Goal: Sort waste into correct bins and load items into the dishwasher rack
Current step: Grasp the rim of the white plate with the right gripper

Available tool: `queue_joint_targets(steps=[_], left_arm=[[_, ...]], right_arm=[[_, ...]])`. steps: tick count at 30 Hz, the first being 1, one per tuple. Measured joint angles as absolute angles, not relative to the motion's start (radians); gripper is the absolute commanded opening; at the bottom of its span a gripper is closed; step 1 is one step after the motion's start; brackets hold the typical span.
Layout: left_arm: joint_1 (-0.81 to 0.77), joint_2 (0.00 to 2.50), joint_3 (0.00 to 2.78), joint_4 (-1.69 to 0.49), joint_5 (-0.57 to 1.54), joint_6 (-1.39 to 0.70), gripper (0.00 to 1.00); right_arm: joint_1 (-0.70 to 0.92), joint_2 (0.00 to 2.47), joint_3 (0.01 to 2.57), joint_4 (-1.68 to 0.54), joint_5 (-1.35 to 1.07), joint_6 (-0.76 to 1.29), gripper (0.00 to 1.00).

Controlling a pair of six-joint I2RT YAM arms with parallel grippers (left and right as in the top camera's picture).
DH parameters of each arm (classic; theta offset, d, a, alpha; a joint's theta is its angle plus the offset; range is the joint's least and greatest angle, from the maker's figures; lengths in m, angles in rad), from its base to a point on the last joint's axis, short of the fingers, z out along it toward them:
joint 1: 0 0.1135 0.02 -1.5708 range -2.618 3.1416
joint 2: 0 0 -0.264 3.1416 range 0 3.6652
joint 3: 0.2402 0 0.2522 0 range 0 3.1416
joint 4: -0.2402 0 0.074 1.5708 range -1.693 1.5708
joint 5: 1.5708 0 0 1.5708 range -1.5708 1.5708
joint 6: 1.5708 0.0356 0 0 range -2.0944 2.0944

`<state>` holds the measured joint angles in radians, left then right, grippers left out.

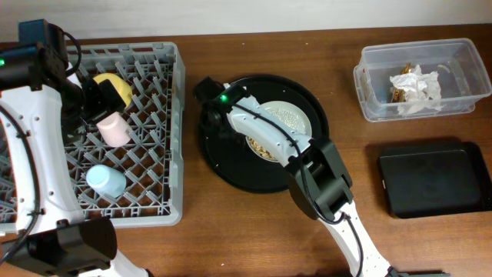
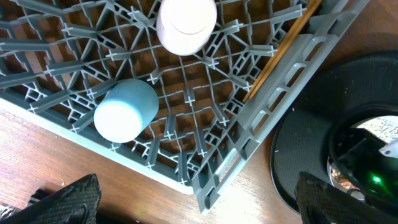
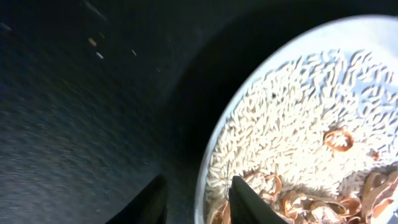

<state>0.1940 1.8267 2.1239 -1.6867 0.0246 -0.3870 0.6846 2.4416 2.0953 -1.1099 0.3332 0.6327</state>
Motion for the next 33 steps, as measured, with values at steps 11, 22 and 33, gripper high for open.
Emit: queue_joint_targets(steps=[11, 22, 33], left_arm=[[0.194, 1.827, 2.124, -1.687, 0.025, -0.387, 0.99], [0.194, 1.827, 2.124, -1.687, 0.025, -0.387, 0.99], [0.194, 1.827, 2.124, -1.687, 0.025, -0.387, 0.99]], right_arm=[[0.685, 2.442, 2.077, -1.118, 0.332, 0.648, 0.07], [0.685, 2.442, 2.199, -1.257, 0.332, 0.647, 0.04], [0.685, 2.442, 2.339, -1.431, 0.453, 0.647, 0.04]])
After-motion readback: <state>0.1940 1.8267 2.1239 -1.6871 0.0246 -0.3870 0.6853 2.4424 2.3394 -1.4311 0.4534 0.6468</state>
